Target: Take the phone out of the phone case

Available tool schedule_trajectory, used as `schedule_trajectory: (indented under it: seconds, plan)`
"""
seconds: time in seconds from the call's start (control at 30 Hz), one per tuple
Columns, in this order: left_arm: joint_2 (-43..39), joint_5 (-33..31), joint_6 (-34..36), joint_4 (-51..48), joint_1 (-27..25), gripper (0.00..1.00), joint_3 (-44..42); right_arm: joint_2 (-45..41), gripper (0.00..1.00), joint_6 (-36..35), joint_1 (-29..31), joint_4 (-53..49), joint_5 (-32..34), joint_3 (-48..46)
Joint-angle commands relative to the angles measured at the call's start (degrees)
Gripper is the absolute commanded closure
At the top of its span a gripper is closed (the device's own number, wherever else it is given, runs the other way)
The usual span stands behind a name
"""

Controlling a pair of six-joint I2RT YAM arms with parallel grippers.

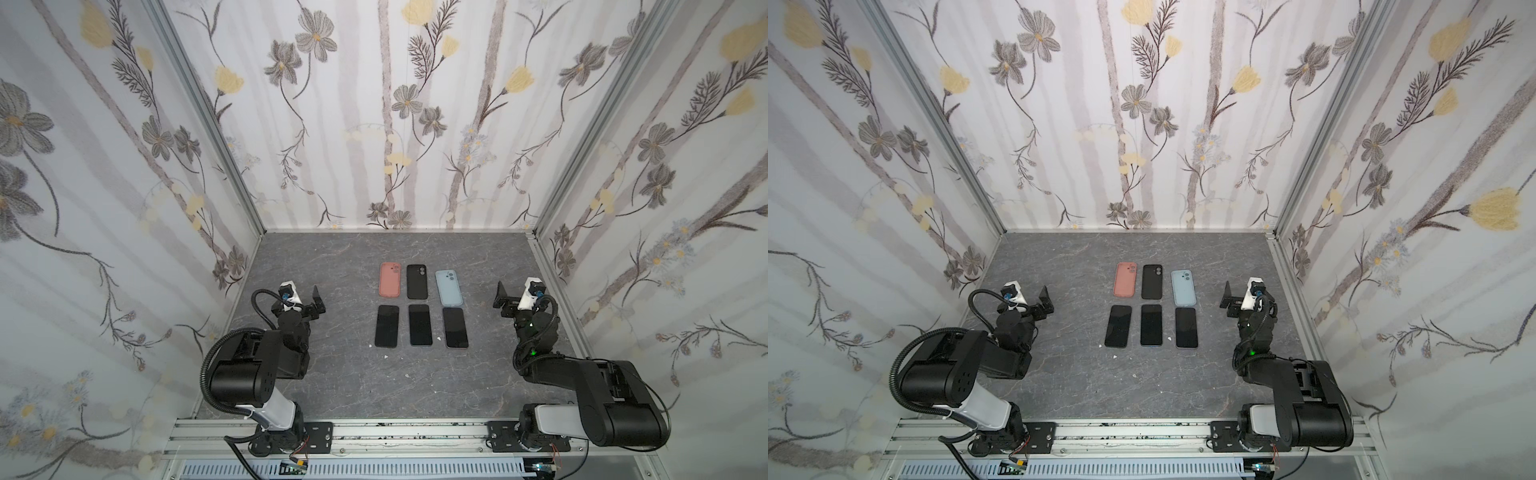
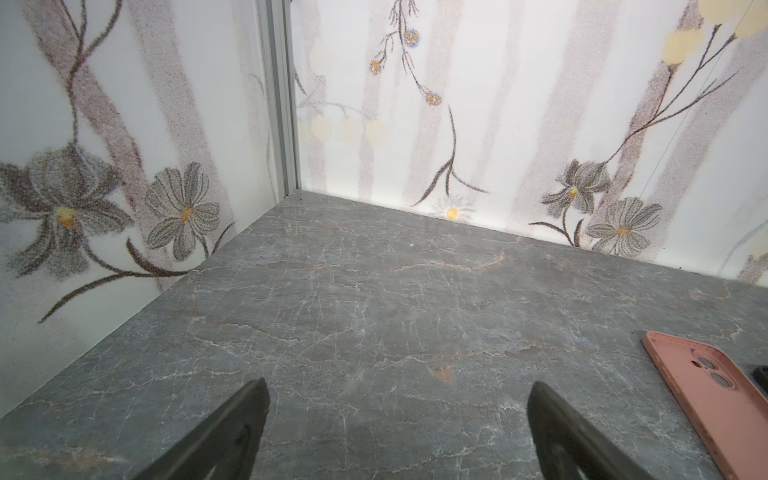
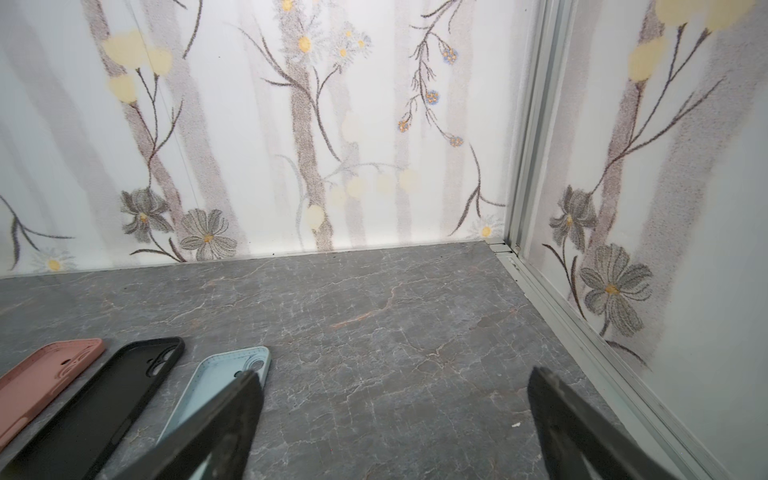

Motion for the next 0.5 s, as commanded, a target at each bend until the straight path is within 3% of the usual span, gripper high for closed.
schedule_trajectory:
  seconds: [0.0,0.47]
  plan:
    - [-0.11,-0.95,-0.60,0.23,-0.31,0.00,0.47,0.14,0.00,-1.27,0.04,2.10,1.09,0.59]
    - [-0.10,-1.14,-0.34,0.18,-0.51,0.00,0.65,0.13,0.00,-1.24,0.04,2.15,1.10,0.55]
